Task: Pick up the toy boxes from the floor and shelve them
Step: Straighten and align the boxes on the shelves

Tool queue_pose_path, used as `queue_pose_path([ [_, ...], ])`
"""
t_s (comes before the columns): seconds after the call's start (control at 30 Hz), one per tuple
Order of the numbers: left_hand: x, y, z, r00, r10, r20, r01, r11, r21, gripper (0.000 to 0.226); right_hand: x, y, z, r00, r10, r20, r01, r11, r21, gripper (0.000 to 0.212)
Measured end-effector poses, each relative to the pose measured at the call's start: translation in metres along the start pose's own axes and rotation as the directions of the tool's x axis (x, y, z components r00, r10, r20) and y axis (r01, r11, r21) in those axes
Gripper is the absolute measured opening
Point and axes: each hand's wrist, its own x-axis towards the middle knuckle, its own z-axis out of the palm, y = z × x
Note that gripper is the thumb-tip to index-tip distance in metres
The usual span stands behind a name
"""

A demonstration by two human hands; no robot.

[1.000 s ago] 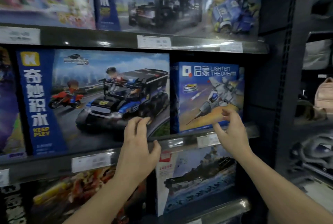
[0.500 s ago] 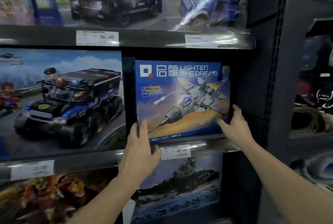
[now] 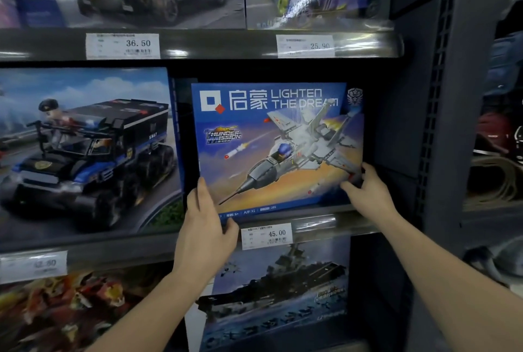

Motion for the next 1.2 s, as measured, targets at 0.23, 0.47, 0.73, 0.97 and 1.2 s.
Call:
queue_pose_path([
  [0.23, 0.004, -0.001, -0.006, 1.000, -0.011, 0.024, 0.011, 1.000, 0.015, 0.089, -0.010, 0.005, -0.006, 0.998, -0.036, -0.049, 0.032, 0.997, -0.068, 0.073],
  [0.47, 0.008, 0.000, -0.009, 1.000, -0.010, 0.022, 0.010, 1.000, 0.003, 0.089, -0.023, 0.006, -0.014, 0.996, -0.058, -0.074, 0.052, 0.996, -0.077, 0.071],
  [0.73, 0.003, -0.001, -0.011, 1.000, -0.007, 0.016, 0.007, 1.000, -0.012, 0.088, -0.032, 0.007, -0.020, 0.995, -0.074, -0.073, 0.068, 0.994, -0.082, 0.072],
  [0.97, -0.005, 0.002, -0.016, 1.000, -0.019, 0.016, 0.019, 1.000, 0.003, 0.087, -0.037, 0.008, -0.025, 0.996, -0.070, -0.063, 0.066, 0.996, -0.058, 0.073],
  [1.2, -0.009, 0.002, -0.020, 0.999, -0.032, 0.028, 0.032, 0.999, 0.000, 0.088, -0.042, 0.007, -0.026, 0.994, -0.097, -0.052, 0.095, 0.995, -0.034, 0.069],
])
